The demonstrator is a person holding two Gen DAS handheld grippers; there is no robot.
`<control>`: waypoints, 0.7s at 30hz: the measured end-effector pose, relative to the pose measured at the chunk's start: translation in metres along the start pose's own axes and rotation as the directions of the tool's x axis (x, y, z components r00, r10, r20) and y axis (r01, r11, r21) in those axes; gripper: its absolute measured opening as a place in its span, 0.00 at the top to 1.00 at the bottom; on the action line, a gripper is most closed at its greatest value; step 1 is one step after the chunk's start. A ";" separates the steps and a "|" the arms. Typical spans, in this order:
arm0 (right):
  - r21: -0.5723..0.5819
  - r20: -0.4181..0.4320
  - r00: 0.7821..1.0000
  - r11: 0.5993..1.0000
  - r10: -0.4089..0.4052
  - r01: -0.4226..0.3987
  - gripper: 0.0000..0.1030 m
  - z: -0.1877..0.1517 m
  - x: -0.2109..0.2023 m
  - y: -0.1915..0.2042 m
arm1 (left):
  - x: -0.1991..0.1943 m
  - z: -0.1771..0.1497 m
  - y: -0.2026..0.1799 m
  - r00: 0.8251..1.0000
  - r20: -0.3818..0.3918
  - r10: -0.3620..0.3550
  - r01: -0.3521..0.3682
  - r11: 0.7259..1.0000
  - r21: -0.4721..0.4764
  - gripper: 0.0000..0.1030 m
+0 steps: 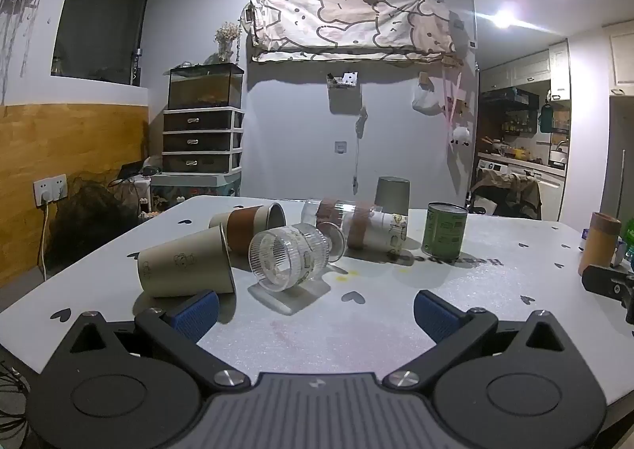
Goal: Flip cup upright
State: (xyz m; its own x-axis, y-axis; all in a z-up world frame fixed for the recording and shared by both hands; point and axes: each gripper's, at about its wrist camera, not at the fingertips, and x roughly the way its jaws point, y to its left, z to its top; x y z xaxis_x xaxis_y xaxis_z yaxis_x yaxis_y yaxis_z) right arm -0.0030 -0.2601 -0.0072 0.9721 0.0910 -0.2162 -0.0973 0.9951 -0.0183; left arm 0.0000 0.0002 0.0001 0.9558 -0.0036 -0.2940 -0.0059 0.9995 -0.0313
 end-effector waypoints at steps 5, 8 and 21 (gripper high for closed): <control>0.002 0.002 1.000 1.000 -0.002 0.002 0.00 0.000 0.000 0.000 | 0.001 0.000 0.001 1.000 -0.007 0.000 0.000 1.000 0.003 0.00; 0.001 0.005 1.000 1.000 0.000 0.000 0.00 0.000 -0.001 0.000 | 0.000 -0.002 0.000 1.000 -0.004 0.000 0.000 1.000 0.006 0.00; 0.003 0.005 1.000 1.000 0.000 0.000 0.00 -0.001 -0.001 0.000 | 0.001 -0.003 -0.001 1.000 -0.005 0.000 0.000 1.000 0.008 0.00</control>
State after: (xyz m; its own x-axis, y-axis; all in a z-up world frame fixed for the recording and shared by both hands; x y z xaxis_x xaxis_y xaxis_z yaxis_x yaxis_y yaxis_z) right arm -0.0044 -0.2599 -0.0078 0.9731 0.0915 -0.2115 -0.0970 0.9952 -0.0158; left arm -0.0001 -0.0009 -0.0025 0.9544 -0.0034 -0.2986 -0.0037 0.9997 -0.0232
